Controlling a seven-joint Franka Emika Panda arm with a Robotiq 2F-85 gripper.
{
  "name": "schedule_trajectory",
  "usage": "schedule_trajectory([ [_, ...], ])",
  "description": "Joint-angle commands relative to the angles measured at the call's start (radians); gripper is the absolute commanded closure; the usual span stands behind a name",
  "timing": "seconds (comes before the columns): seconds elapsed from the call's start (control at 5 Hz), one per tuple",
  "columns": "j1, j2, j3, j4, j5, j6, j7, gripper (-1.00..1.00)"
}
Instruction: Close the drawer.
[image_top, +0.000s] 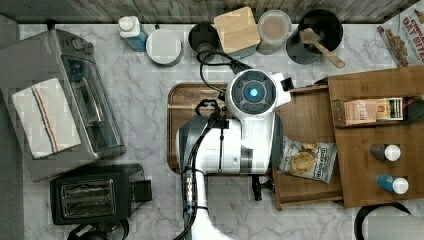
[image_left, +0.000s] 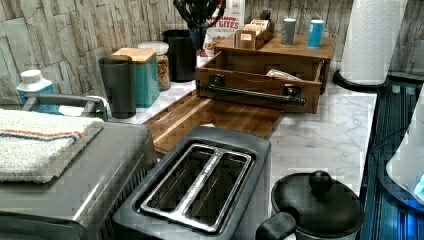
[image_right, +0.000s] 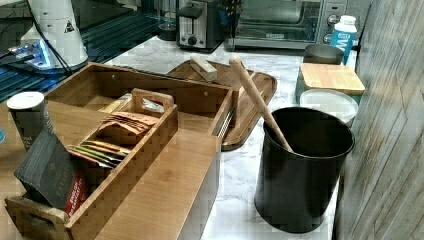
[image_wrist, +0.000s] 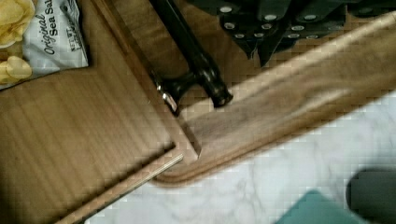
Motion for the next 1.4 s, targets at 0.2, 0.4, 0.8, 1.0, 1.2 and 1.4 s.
schedule_trajectory([
  [0.2,0.036,-0.071,0.066,-0.124,0.03,0.072,-0.323,1.0],
  [0.4,0.038,-0.05,0.063,-0.161,-0.006,0.092,-0.4,1.0],
  [0.8,0.068,-0.046,0.081,-0.299,-0.106,0.262,-0.359,1.0],
  [1.0,0.073,-0.029,0.082,-0.33,-0.131,0.285,-0.367,1.0],
  [1.2,0.045,0.004,0.108,-0.332,-0.157,0.279,-0.356,1.0],
  [1.4,0.053,0.025,0.083,-0.35,-0.171,0.312,-0.363,1.0],
])
